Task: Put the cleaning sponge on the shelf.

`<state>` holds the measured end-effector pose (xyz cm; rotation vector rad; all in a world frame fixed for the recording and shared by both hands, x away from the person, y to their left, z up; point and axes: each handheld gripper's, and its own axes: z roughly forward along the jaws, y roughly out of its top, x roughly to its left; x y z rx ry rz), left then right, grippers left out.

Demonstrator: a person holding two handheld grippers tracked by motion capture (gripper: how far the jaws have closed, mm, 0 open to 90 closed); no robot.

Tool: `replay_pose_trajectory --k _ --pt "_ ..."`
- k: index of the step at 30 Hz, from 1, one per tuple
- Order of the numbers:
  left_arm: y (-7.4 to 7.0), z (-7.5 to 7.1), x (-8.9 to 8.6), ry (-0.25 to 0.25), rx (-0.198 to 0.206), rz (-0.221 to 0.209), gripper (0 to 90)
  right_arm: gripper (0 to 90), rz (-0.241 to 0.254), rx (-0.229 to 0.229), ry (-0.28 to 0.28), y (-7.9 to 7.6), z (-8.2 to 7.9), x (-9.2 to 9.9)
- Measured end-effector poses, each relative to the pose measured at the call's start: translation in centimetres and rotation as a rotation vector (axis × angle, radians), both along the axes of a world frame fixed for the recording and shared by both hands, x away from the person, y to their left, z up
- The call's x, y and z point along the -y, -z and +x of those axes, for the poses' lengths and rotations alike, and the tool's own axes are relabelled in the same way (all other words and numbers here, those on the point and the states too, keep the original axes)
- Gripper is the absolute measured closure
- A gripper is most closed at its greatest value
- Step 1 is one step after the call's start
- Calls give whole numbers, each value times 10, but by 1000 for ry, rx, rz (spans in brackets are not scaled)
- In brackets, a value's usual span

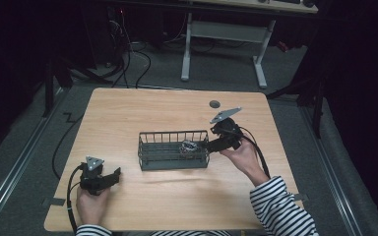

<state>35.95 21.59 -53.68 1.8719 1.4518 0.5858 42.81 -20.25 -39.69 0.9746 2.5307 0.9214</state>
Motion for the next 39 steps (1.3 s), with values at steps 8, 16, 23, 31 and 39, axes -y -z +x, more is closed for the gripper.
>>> replay_pose_trajectory --k 8,16,23,31,39 --pt "0 0 0 0 0 1 269 290 40 27 62 -8 -9 35" --pt "0 0 0 0 0 1 269 301 30 32 132 2 -24 63" --pt "0 0 1 -1 0 4 269 308 28 33 172 12 -35 78" --pt "0 0 1 -1 -1 5 268 316 74 38 207 24 -48 91" --pt "0 0 0 1 -2 6 267 323 96 19 234 46 -57 99"
